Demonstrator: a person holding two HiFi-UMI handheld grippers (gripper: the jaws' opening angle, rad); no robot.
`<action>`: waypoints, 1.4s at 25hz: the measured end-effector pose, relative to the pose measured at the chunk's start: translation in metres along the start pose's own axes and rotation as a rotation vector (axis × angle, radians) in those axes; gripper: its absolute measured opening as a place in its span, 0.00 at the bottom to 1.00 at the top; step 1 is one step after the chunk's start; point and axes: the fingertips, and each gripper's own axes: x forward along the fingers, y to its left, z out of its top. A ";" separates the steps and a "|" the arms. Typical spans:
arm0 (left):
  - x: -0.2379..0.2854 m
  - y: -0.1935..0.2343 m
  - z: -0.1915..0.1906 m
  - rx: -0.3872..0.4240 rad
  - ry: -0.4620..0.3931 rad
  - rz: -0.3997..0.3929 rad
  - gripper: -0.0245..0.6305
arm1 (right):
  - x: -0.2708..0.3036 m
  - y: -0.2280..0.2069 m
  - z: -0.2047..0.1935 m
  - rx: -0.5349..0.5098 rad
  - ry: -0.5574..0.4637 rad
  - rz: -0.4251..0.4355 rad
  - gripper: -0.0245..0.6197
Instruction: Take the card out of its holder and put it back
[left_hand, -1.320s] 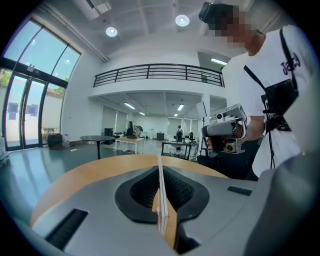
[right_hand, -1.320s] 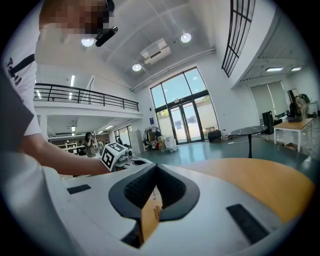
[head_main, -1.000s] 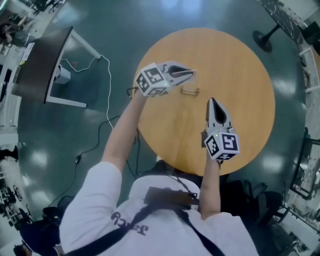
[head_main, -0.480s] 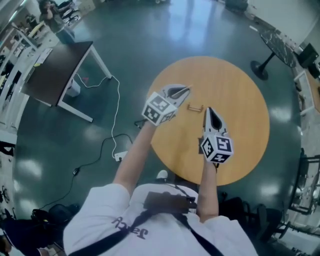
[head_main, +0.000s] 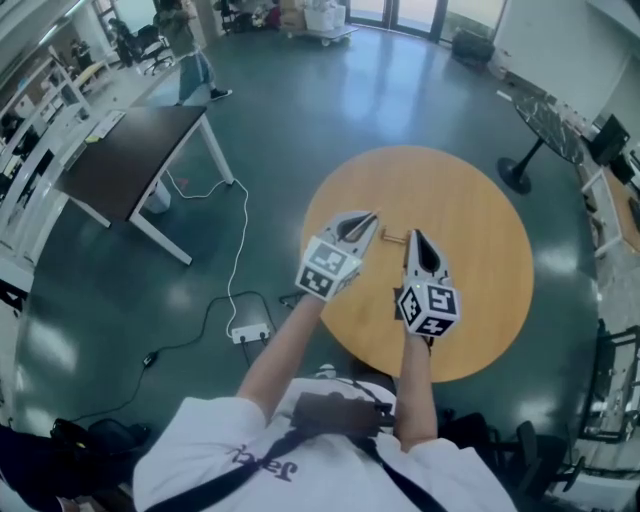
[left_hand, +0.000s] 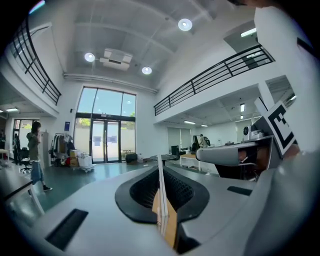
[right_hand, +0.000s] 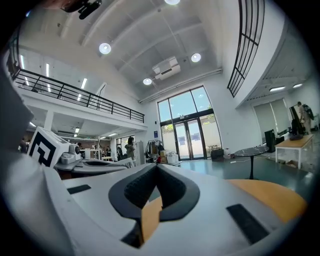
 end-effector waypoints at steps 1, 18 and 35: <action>-0.004 -0.002 0.000 -0.006 -0.006 0.012 0.08 | -0.002 0.001 0.001 -0.004 -0.004 -0.003 0.07; -0.043 -0.020 0.001 -0.044 -0.053 0.085 0.08 | -0.021 0.019 0.015 -0.058 -0.042 -0.026 0.07; -0.016 -0.016 -0.012 -0.080 -0.046 0.045 0.08 | -0.004 0.011 -0.001 -0.084 0.014 -0.038 0.07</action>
